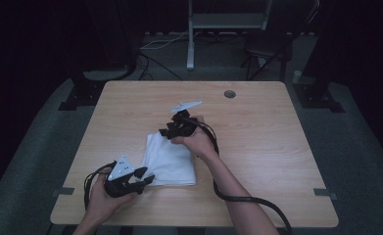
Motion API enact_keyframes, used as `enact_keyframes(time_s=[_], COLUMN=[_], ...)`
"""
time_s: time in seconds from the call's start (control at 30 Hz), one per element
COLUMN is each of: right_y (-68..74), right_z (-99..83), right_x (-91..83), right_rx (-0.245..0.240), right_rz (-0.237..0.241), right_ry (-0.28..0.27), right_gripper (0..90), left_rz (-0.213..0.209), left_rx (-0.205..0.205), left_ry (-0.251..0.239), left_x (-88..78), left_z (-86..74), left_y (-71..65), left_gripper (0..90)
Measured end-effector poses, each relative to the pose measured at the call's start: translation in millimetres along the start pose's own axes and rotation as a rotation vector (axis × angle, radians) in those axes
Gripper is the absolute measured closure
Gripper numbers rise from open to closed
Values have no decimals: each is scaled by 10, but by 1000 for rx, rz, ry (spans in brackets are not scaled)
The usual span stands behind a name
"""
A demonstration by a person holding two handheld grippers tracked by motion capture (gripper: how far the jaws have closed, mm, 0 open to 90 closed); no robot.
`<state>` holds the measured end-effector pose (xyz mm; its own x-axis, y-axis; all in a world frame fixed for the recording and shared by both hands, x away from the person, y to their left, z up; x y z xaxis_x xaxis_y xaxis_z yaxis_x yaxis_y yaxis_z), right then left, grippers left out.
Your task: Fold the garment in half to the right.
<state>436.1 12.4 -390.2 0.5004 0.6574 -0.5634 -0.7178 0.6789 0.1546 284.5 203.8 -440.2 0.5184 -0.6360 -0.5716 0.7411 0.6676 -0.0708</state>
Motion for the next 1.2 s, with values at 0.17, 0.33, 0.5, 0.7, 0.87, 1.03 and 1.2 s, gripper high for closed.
enact_keyframes(time_s=[0.17,0.33,0.5,0.7,0.87,1.03,1.2], right_y=[-251,-355,-194,60,80,97,126], right_z=[36,-129,-126,-28,-58,-40,-66], right_x=[-226,-149,6,207,308,341,415], right_rx=[127,126,39,-72,-68,-84,-93], right_rz=[-66,-87,-67,-30,-36,-22,-14], right_ry=[-21,39,35,30,61,75,93], right_gripper=[413,408,405,405,397,410,420], left_rz=[-6,-12,-17,-31,-36,-37,-37], left_rx=[-34,-37,-15,-15,-16,-13,-25], left_ry=[-31,-66,-64,-44,-46,-38,-38], left_x=[-7,-19,-2,115,119,106,116], left_z=[37,100,146,130,127,115,109], left_y=[57,37,33,18,10,17,21], left_gripper=[398,379,371,371,371,371,371])
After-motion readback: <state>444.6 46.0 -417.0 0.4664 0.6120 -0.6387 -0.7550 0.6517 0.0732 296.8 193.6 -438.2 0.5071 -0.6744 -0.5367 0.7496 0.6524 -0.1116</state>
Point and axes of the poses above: each handheld gripper's, and its own axes: x roughly forward along the jaws, z roughly out of its top, y roughly to its left, the point moved 3 cm from there along x, roughly forward along the jaws, and after that the axes turned 5 degrees about -z, right-handed, at the moved point
